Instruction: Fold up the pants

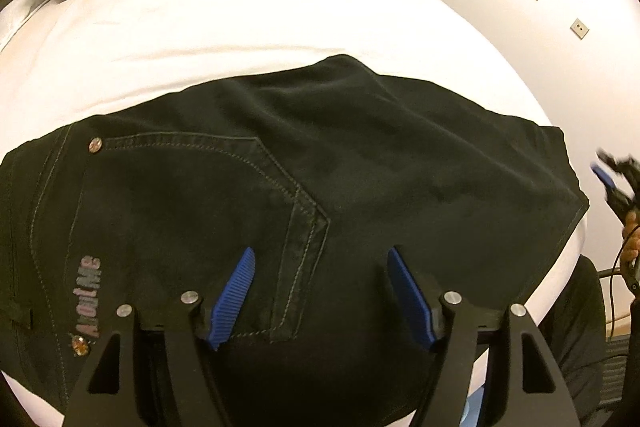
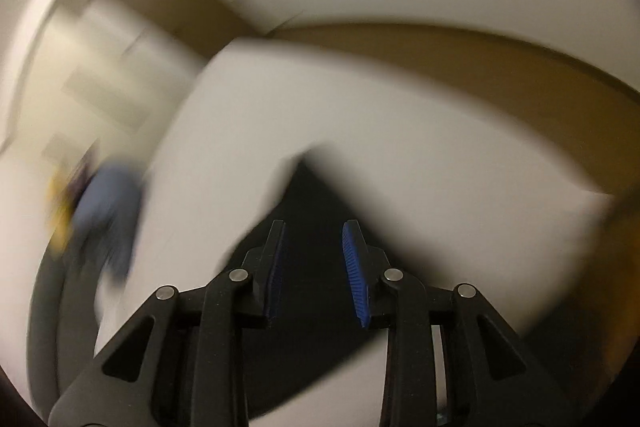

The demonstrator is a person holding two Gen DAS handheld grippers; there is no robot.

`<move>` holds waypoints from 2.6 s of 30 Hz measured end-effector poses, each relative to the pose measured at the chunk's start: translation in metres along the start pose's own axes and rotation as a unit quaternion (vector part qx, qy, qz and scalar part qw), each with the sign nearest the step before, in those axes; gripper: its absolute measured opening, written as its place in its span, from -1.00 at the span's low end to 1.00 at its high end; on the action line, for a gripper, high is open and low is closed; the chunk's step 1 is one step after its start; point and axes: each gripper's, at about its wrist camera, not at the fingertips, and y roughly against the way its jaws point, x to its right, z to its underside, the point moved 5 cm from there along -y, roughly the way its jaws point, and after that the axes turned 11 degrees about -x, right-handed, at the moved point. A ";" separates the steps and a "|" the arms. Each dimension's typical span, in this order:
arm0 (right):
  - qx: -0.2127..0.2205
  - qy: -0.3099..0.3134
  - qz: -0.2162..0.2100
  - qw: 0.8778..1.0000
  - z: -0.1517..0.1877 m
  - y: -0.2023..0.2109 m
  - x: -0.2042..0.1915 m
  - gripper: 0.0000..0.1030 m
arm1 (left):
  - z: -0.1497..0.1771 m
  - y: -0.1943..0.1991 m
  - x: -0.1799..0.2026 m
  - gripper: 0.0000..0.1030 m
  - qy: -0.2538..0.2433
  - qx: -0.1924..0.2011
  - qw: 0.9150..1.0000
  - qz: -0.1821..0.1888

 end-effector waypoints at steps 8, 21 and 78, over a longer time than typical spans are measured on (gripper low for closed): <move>-0.184 0.009 -0.052 0.982 -0.004 -0.159 -0.020 -1.00 | -0.001 -0.004 -0.006 0.40 0.010 0.003 1.000 -0.001; -0.147 0.105 -0.072 0.981 0.008 -0.123 -0.121 -0.87 | 0.015 0.021 -0.038 0.40 0.040 0.048 0.998 -0.005; -0.158 -0.022 -0.094 0.983 0.114 -0.144 -0.053 -1.00 | 0.042 0.026 -0.071 -0.55 0.056 0.056 0.996 0.027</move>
